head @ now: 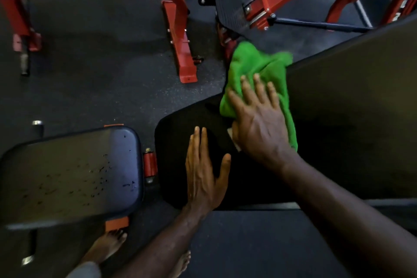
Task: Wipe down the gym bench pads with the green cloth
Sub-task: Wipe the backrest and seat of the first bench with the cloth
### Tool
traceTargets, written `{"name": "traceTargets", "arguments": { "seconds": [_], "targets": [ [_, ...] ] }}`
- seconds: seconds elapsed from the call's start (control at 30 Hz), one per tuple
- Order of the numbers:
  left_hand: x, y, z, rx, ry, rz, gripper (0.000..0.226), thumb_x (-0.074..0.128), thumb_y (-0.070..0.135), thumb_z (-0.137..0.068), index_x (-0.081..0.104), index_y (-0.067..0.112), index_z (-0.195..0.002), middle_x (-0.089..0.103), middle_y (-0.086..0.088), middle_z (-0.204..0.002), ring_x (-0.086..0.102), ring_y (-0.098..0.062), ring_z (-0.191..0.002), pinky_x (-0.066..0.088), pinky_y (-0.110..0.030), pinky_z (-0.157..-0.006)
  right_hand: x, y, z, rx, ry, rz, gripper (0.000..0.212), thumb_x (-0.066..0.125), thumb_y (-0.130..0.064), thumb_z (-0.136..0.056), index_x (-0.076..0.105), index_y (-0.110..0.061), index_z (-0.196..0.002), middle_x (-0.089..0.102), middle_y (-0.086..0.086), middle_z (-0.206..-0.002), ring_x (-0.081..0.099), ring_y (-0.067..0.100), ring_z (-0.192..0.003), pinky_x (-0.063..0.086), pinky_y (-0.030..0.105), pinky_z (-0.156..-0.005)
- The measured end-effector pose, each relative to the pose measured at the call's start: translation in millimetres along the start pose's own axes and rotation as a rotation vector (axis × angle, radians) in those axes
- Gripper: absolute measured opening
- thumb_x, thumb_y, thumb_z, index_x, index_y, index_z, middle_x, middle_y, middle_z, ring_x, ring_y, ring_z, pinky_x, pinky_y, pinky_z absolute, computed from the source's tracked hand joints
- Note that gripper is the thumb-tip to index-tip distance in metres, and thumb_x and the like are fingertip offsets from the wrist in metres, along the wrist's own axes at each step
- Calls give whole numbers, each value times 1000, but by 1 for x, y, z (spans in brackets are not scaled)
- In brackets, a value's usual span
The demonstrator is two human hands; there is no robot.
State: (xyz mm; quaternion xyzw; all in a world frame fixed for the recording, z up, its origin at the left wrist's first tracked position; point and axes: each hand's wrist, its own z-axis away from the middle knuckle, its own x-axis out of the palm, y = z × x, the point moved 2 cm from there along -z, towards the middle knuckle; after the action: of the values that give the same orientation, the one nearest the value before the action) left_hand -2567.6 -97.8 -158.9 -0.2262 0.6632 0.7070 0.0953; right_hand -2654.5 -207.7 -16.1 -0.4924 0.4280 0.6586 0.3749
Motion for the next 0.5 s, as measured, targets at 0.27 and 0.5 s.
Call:
{"name": "traceTargets", "arguments": {
  "seconds": [0.27, 0.5],
  "targets": [
    [-8, -29, 22, -226, 181, -37, 87, 30, 72, -99, 13, 18, -166, 10, 3, -173, 3, -8, -159, 7, -25, -126, 17, -18, -32, -217, -145, 91, 78, 47, -47, -86, 33, -30, -161, 21, 12, -171, 16, 36, -158, 5, 51, -127],
    [-4, -54, 42, -376, 363, -64, 84, 34, 65, -102, 25, 7, -162, 24, -7, -170, 20, -19, -158, 18, -33, -127, 53, -63, -26, -653, -452, 77, 82, 34, -49, -81, 31, -34, -162, 15, 1, -173, 11, 26, -160, 3, 43, -128]
  ]
}}
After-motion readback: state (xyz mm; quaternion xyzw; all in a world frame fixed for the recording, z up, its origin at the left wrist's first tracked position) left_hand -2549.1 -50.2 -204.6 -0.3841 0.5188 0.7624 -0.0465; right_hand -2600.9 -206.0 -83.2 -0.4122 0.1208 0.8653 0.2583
